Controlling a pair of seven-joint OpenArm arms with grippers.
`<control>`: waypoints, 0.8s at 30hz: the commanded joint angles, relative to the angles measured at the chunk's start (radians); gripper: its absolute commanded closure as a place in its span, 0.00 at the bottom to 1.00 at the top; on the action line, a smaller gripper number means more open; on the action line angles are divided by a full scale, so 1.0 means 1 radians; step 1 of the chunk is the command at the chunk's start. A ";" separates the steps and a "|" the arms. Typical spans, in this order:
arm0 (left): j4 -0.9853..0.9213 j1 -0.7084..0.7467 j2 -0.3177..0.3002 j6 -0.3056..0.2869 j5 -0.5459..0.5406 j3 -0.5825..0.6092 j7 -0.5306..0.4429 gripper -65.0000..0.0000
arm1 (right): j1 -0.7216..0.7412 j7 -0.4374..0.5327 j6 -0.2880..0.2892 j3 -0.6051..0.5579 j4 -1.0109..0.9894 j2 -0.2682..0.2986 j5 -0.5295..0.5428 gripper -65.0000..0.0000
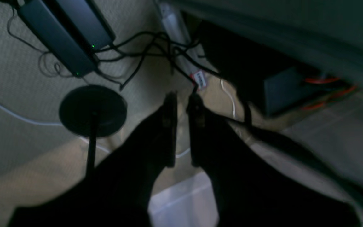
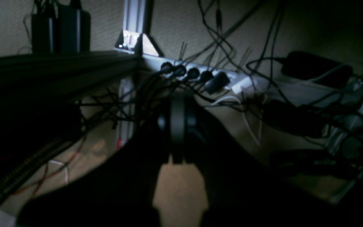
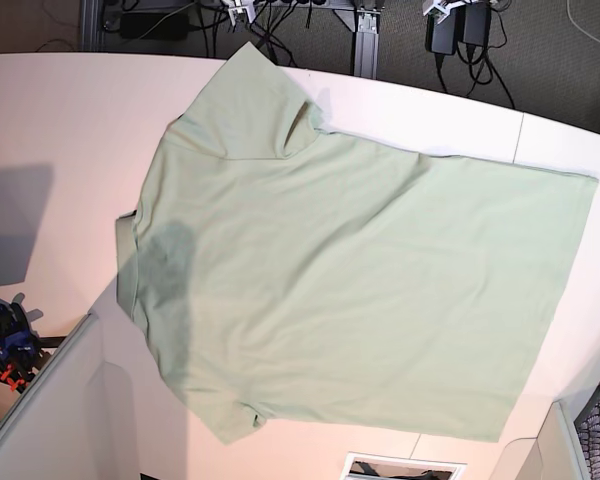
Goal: Fold the T-shirt properly
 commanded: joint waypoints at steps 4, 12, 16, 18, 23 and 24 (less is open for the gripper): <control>0.111 0.075 -0.042 -0.021 -0.020 0.001 0.000 0.90 | -0.090 0.011 0.029 0.003 0.096 0.044 0.064 1.00; 0.442 0.249 -0.132 -0.074 -0.125 -0.045 0.019 0.90 | -0.266 -0.055 0.047 0.003 0.346 0.103 0.213 1.00; 0.652 0.367 -0.155 -0.129 -0.182 -0.179 0.037 0.90 | -0.380 -0.126 0.046 0.004 0.538 0.134 0.329 1.00; 0.773 0.431 -0.154 -0.160 -0.204 -0.265 0.060 0.90 | -0.440 -0.142 0.046 0.005 0.649 0.151 0.369 1.00; 1.074 0.566 -0.155 -0.182 -0.287 -0.406 0.135 0.89 | -0.589 -0.170 0.046 0.021 0.948 0.182 0.430 1.00; 1.127 0.591 -0.155 -0.182 -0.296 -0.426 0.137 0.88 | -0.613 -0.195 0.046 0.031 1.005 0.182 0.444 1.00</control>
